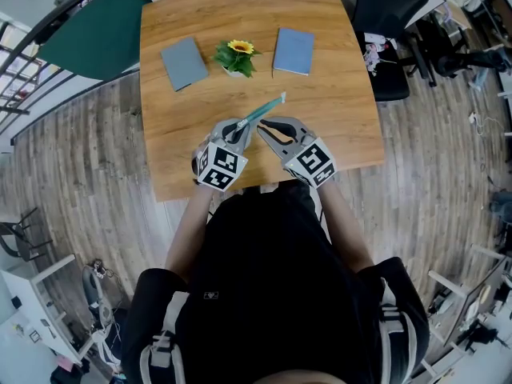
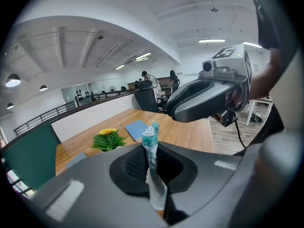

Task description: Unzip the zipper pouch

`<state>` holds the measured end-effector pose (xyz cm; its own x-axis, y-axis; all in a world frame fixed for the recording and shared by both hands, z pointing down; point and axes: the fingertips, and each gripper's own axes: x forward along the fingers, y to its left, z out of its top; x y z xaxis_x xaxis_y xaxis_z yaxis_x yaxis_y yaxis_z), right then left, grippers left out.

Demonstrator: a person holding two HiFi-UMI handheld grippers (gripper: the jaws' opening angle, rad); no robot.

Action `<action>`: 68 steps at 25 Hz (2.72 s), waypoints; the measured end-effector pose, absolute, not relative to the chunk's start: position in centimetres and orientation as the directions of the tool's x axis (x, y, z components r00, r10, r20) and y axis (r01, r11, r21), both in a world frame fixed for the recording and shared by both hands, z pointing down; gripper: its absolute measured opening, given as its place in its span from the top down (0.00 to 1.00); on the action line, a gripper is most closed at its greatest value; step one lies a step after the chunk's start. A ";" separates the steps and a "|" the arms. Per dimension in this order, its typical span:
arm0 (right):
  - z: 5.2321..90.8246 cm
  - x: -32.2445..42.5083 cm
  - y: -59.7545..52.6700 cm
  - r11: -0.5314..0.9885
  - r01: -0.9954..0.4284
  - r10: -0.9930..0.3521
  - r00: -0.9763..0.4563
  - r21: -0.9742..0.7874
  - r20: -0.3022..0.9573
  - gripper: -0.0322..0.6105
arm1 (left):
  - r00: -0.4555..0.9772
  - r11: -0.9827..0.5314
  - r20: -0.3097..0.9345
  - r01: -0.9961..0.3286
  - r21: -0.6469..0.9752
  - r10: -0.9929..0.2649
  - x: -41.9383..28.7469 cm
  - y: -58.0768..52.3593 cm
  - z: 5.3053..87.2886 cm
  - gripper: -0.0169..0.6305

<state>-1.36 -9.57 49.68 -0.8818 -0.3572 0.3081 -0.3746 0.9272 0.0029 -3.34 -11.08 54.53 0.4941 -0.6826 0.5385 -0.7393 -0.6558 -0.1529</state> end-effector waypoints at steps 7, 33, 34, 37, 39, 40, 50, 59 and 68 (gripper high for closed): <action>49.1 -2.4 -9.1 0.939 -0.343 -0.333 -0.891 0.022 0.310 0.88 | 0.478 -0.647 0.548 -0.746 -0.160 -0.686 -3.1 -11.3 54.9 0.97; 50.0 -4.0 -8.5 0.929 -0.309 -0.366 -0.842 0.202 0.396 0.84 | 0.431 -0.672 0.584 -0.682 -0.288 -0.688 -1.5 -10.9 55.1 0.97; 50.0 -4.0 -8.5 0.924 -0.307 -0.376 -0.835 0.226 0.403 0.84 | 0.428 -0.673 0.587 -0.680 -0.291 -0.687 -1.5 -10.9 55.1 0.97; 50.2 -4.1 -8.5 0.916 -0.303 -0.391 -0.822 0.263 0.415 0.85 | 0.420 -0.674 0.593 -0.674 -0.302 -0.687 -1.6 -10.8 55.2 0.97; 50.2 -4.2 -8.5 0.917 -0.302 -0.389 -0.821 0.260 0.417 0.86 | 0.418 -0.674 0.593 -0.671 -0.309 -0.688 -1.7 -10.8 55.2 0.97; 50.2 -4.2 -8.5 0.918 -0.302 -0.387 -0.822 0.256 0.418 0.87 | 0.418 -0.673 0.592 -0.672 -0.309 -0.689 -1.7 -10.8 55.2 0.97; 49.7 -3.7 -9.0 0.922 -0.330 -0.385 -0.833 0.203 0.396 0.93 | 0.419 -0.672 0.587 -0.670 -0.315 -0.693 -2.0 -10.9 55.4 0.97; 49.4 -3.6 -9.3 0.913 -0.346 -0.405 -0.830 0.217 0.384 0.93 | 0.407 -0.666 0.588 -0.670 -0.328 -0.699 -2.3 -11.0 55.4 0.97; 49.8 -3.1 -9.6 0.908 -0.364 -0.419 -0.818 0.209 0.394 0.92 | 0.390 -0.662 0.592 -0.662 -0.352 -0.705 -2.5 -11.0 55.7 0.97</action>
